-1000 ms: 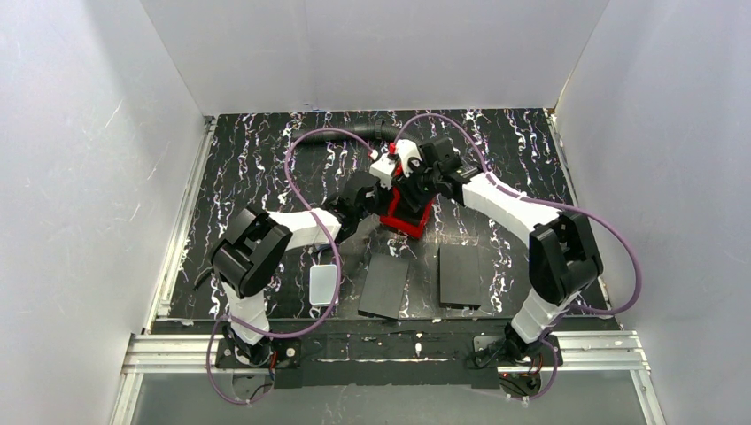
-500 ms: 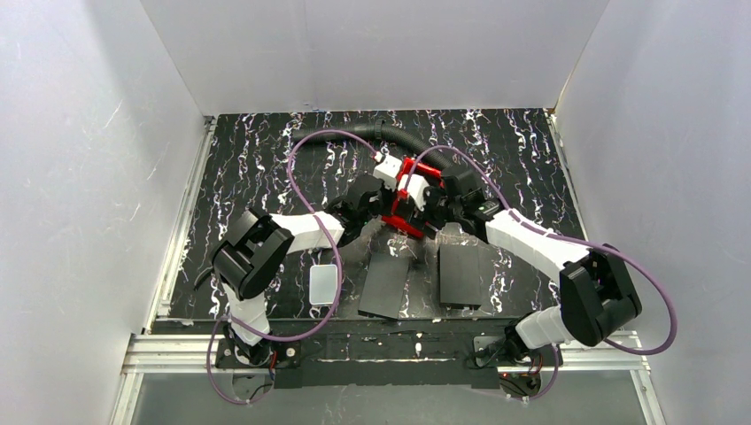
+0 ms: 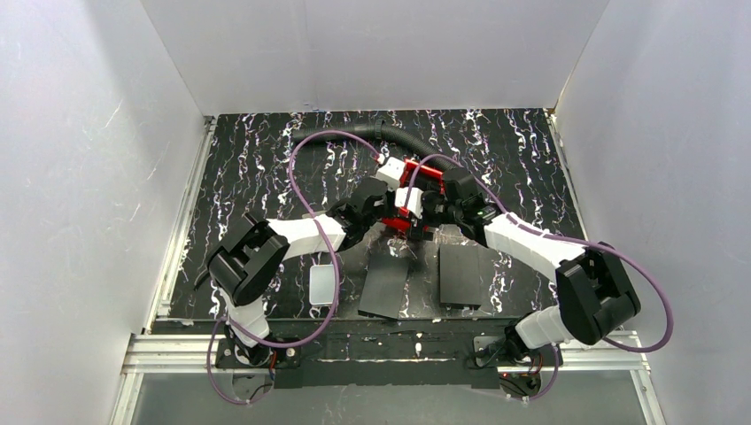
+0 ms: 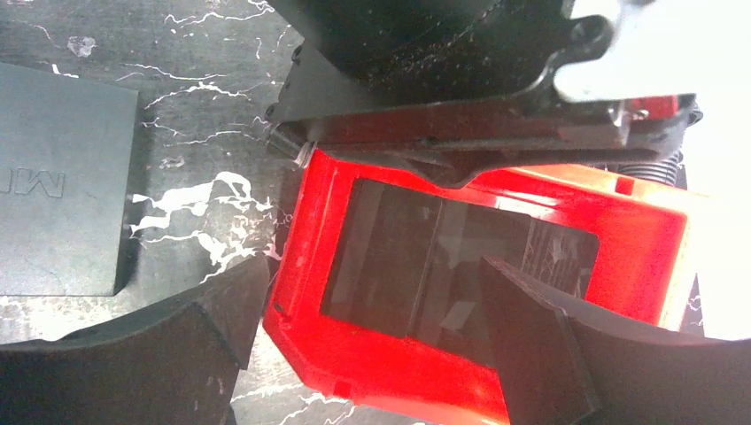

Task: Put the credit cards into the card holder
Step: Pick up the credit card from the storage box.

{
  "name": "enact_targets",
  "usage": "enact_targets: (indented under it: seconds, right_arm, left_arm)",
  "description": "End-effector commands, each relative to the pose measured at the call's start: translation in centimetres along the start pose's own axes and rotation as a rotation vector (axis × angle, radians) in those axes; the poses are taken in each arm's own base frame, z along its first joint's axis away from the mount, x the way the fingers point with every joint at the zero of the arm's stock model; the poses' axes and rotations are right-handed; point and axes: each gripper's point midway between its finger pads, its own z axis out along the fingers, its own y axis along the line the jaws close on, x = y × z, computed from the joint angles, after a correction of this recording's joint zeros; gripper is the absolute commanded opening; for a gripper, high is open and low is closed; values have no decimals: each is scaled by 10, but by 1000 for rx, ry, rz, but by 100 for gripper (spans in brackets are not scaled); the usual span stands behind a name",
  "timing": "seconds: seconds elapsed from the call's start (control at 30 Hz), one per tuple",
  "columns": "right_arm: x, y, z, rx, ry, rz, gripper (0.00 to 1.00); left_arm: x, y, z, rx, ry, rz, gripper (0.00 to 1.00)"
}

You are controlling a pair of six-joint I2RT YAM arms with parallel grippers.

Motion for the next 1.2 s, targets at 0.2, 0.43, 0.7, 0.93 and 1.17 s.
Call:
enact_targets:
  seconds: [0.2,0.43,0.7,0.93,1.17]
  right_arm:
    - [-5,-2,22,-46,-80,-19,95]
    - [4,-11,26,-8,-120,62,93]
    - [14,-5,21,48,-152,44,92]
    - [16,-12,32,52,-159,78,93]
    - [18,-20,30,106,-144,104,93]
  left_arm:
    - [-69,10,-23,-96,-172,-10,0]
    - [-72,10,-25,-97,-182,-47,0]
    - [-72,6,-23,-79,-181,-59,0]
    - [-82,8,-29,-85,-204,-76,0]
    - [-100,7,-37,-87,-261,-76,0]
